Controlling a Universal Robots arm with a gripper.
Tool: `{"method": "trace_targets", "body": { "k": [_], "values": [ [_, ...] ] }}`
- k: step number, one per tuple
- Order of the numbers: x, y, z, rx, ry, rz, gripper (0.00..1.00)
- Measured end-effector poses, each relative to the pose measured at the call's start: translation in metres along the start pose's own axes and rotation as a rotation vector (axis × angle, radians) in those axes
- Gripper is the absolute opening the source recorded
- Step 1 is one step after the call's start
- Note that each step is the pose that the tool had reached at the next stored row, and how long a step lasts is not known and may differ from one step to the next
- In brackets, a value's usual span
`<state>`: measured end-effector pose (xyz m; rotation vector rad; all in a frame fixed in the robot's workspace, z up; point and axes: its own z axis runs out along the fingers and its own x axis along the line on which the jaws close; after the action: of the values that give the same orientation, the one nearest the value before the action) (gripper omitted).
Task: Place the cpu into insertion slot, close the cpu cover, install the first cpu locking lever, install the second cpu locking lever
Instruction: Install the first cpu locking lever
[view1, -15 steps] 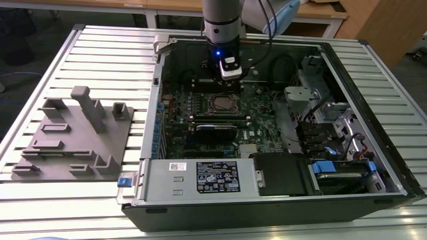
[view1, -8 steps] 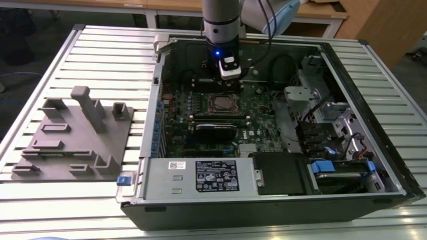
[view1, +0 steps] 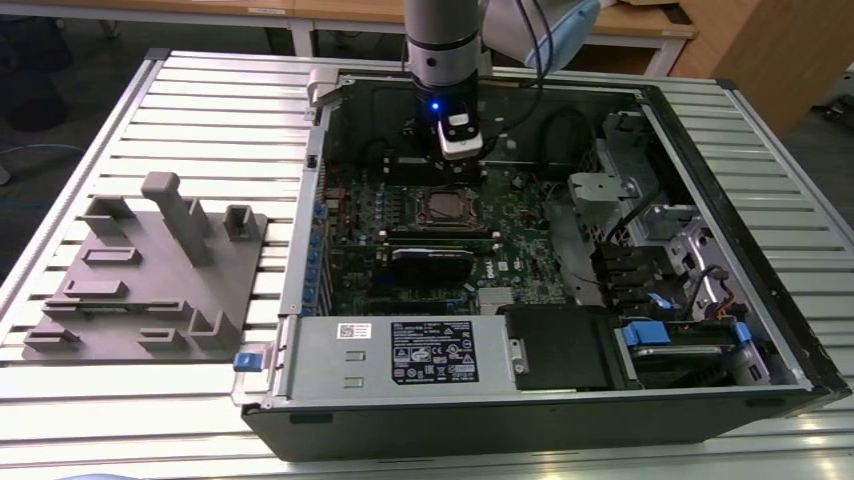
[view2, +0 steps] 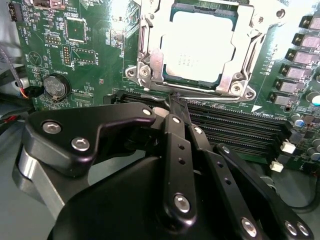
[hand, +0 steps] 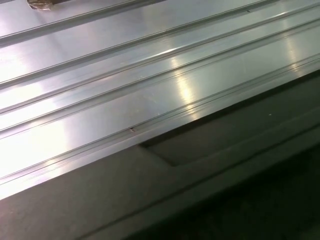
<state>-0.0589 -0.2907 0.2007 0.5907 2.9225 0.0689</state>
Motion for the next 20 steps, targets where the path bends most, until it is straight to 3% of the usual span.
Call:
{"method": "trace_targets", "body": {
  "k": [11, 13, 15, 20],
  "values": [
    [-0.0019, -0.002, -0.0066, -0.0011, 0.0008, 0.0, 0.1],
    [-0.0032, -0.0052, -0.0067, -0.0068, 0.0032, 0.001, 0.1],
    [-0.0046, -0.0083, -0.0067, -0.0166, 0.0073, 0.003, 0.1],
    [-0.0069, -0.0139, -0.0068, -0.0693, 0.0294, 0.012, 0.1]
  ]
}}
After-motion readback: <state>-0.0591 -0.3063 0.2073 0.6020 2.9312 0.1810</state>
